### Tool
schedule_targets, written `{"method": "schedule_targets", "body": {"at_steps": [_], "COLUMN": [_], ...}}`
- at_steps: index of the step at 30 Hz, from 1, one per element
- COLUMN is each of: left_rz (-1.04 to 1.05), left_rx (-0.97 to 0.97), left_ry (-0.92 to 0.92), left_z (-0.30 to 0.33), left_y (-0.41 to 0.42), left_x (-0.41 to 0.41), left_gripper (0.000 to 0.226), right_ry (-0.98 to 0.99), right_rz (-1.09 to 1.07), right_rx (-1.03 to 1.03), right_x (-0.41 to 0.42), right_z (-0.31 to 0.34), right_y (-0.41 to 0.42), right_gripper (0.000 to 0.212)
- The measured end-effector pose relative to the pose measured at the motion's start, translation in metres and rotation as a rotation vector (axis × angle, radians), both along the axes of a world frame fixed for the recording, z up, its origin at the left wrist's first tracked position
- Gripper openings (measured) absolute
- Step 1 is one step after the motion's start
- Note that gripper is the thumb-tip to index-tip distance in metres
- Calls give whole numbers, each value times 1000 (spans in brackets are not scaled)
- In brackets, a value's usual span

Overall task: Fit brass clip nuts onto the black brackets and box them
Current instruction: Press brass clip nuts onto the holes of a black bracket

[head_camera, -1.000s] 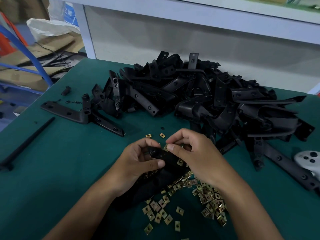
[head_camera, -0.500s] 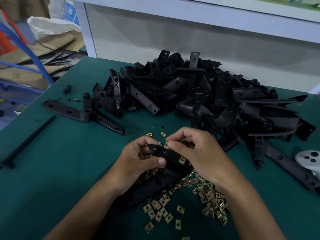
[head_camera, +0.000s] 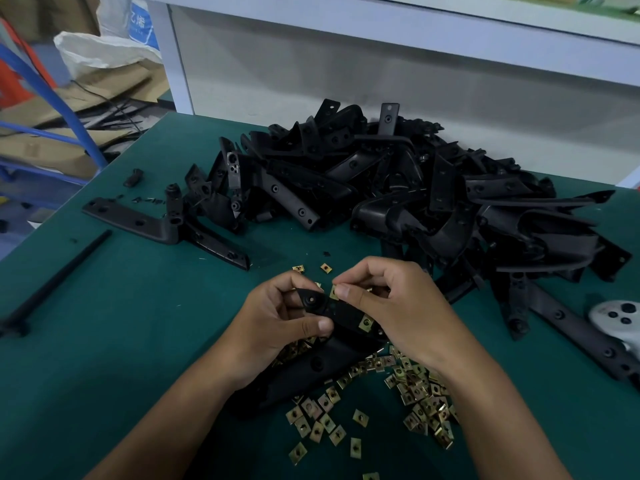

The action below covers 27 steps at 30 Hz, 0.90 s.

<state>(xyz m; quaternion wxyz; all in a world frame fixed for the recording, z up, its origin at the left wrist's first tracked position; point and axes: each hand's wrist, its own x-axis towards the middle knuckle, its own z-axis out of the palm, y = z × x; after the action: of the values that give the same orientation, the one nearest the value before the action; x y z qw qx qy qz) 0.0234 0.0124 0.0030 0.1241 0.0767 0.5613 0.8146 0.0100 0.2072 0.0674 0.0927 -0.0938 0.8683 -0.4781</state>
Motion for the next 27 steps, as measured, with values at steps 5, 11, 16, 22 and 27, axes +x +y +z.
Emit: {"method": "schedule_targets", "body": {"at_steps": [5,11,16,22,27], "left_rz": [17,26,-10,4,47], "left_rx": [17,6,10,-63,-88], "left_ry": [8,8,-5,29,76], "left_z": [0,-1,1,1,1], "left_y": [0,0,-1,0,2], "left_x": [0,0,2,3,3], "left_gripper": [27,28,27,30,31], "right_ry": [-37,-36,-17,10,-80], "right_rz": [9,19,-1,-45,7], "right_rx": [-35,-26,-19,-16,-68], "right_x": [-2,-2,-2,-1,-2], "right_z": [1,0,-1,-5,-2], "right_y": [2,1,2,-4,2], "right_gripper": [6,5,5,4,7]}}
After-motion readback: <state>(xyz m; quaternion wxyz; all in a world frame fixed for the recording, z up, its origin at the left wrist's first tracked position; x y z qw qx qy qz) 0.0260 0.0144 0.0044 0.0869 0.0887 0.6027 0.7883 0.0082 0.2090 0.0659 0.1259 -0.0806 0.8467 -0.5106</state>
